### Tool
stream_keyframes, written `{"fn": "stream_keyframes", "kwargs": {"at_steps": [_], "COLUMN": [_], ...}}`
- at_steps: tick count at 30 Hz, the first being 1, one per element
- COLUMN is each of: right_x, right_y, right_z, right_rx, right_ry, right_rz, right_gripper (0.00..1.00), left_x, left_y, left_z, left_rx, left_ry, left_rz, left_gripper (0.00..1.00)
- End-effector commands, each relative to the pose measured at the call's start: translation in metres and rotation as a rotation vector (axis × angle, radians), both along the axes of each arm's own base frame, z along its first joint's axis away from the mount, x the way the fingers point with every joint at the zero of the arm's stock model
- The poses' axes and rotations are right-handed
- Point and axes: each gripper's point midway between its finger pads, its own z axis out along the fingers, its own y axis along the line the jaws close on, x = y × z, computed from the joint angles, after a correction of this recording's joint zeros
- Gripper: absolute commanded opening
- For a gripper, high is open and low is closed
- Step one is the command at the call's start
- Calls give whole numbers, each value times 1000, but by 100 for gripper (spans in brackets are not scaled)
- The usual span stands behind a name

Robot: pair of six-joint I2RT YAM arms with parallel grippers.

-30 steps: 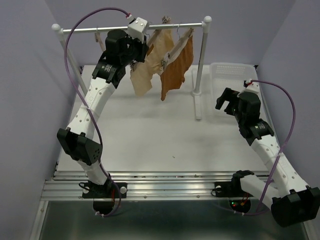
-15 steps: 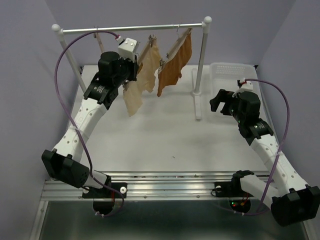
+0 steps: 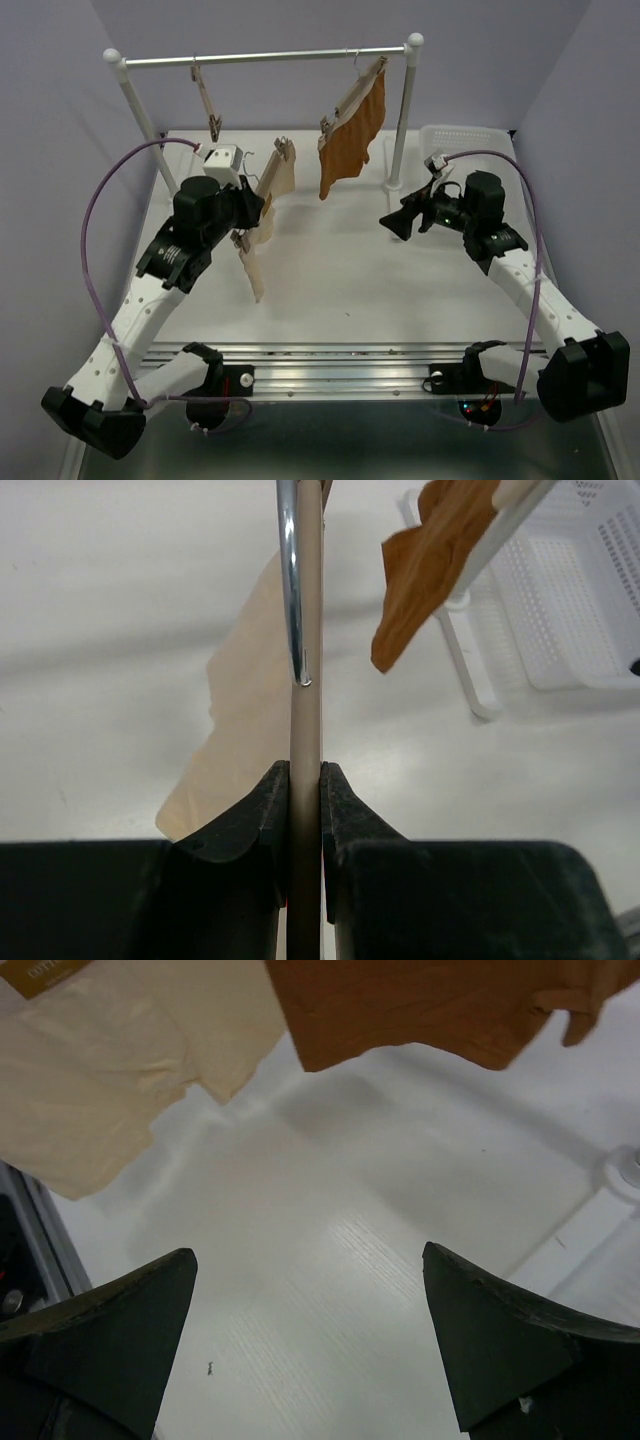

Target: Remove the underwear clipped to the hanger

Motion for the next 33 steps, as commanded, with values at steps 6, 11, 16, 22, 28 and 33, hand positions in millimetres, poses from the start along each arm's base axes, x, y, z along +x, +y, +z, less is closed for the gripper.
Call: {"fn": "stream_keyframes", "kwargs": {"at_steps": [6,11,16,22,28,33], "right_x": [-37,-27,-34,-54,-62,-59], "right_y": [77,90,93,94,94,106], "right_z": [37,65,76,77,76,77], "right_rx": [-75,-7,5,50,79,106], "right_ry": [-276,-248,-276,-260,-233,-135], "right_rz": [611,653,741,852,917,927], "right_gripper": [100,100,100,100,100,100], "left_x": [-114,-143,-158,-165,-173,-171], "left_y": [-31,-44,-42,-49,-47,-49], "left_z": [-32,-27,-21,-26,-14,-18], "left_rx": [-115,-130,-106,-108,-105,-104], "left_ry": [124,75,7,-8,-64,-58], "left_rz": [-401,-579,-644,-714,-742,-748], "left_gripper": [0,0,0,0,0,0]}}
